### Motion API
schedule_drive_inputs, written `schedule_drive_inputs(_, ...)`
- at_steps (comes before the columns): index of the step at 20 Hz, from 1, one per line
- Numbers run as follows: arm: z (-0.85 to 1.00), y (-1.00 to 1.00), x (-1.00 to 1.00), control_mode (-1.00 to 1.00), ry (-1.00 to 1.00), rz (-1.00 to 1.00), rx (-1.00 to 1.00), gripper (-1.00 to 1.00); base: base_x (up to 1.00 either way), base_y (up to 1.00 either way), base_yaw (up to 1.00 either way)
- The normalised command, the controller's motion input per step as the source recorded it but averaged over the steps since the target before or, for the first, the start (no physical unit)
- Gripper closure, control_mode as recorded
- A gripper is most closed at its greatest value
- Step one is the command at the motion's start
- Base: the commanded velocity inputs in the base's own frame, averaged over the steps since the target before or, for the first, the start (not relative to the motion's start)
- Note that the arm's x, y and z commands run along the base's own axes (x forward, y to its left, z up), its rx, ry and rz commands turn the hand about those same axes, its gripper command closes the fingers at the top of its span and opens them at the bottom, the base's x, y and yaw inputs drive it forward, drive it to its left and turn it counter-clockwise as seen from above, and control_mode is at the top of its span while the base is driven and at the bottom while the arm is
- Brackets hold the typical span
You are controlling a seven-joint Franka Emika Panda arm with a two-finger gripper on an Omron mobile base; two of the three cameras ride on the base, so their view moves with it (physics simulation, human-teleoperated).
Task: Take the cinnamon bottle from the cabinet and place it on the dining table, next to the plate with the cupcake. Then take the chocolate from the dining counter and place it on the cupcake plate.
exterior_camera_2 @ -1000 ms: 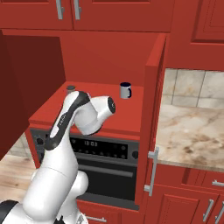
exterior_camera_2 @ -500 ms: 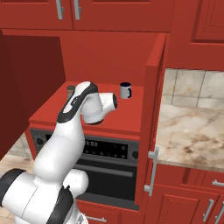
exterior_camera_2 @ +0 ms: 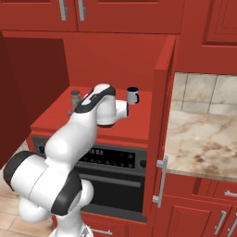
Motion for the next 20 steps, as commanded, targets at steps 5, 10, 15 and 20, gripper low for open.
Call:
schedule_drive_inputs(5,-0.01,0.1,0.39,-1.0,0.0,0.0,0.03,-1.0,0.0,0.0,0.0)
schedule_drive_inputs(10,-0.01,0.0,0.34,-1.0,0.05,0.01,0.0,-1.0,0.0,0.0,0.0)
schedule_drive_inputs(15,-0.21,0.01,0.33,-1.0,0.08,0.02,0.0,-1.0,0.0,0.0,0.0)
schedule_drive_inputs(20,-0.19,0.13,0.32,-1.0,0.0,0.0,0.0,-1.0,0.0,0.0,0.0)
